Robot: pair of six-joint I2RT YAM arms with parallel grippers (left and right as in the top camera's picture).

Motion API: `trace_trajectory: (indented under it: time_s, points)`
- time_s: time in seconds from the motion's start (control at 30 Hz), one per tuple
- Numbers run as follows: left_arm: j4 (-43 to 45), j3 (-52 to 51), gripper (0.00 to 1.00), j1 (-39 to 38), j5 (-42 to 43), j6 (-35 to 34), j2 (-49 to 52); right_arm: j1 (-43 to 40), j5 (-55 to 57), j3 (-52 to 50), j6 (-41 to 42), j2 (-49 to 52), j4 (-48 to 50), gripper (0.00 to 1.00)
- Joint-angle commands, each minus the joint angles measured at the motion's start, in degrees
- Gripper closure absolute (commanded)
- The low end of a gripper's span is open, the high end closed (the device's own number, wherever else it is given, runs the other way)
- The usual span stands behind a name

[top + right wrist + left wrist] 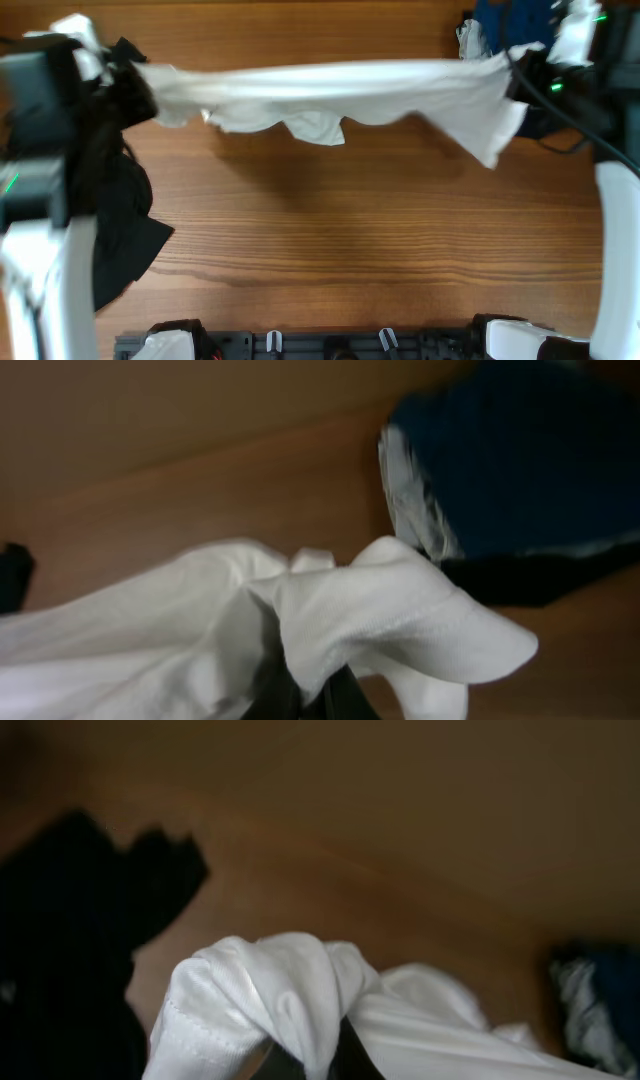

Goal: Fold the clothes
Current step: 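Lift the white T-shirt high with both grippers, stretching it apart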

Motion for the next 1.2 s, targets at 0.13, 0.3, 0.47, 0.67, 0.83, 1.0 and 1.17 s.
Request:
trace_trajectory:
  time_s: [0.13,0.3,0.47,0.67,0.83,1.0,1.17]
  points:
    - [0.96,19.06,0.96,0.79,-6.12,-1.11,-8.55,-2.16,1.99,19.8,-1.92,-4.28,-7.89,0.96]
    - [0.48,22.53,0.96,0.79,-6.1,-0.9,-10.34,-2.16,3.63,23.41,-3.15,-7.19,-10.95,0.96]
    - [-1.18,22.49,0.96,0.79,-6.34,-0.7,-8.46,-2.16,4.55,23.39,-4.26,-7.39,-12.57,0.96]
    - [-0.59,22.49,0.96,0.79,-7.39,0.57,-0.68,-2.16,2.69,23.34,-5.25,-0.5,-12.76,0.95]
    - [2.84,22.49,0.96,0.79,-10.21,0.81,8.52,-2.03,-0.26,23.34,-6.14,9.03,-9.07,0.96]
    - [15.39,22.49,0.96,0.79,-13.79,0.87,19.23,-2.03,-3.15,23.34,-6.08,18.32,1.84,0.96]
    - [32.83,22.51,0.96,0.72,-14.69,8.02,25.09,-2.03,-7.82,23.37,-4.09,22.53,16.57,0.96]
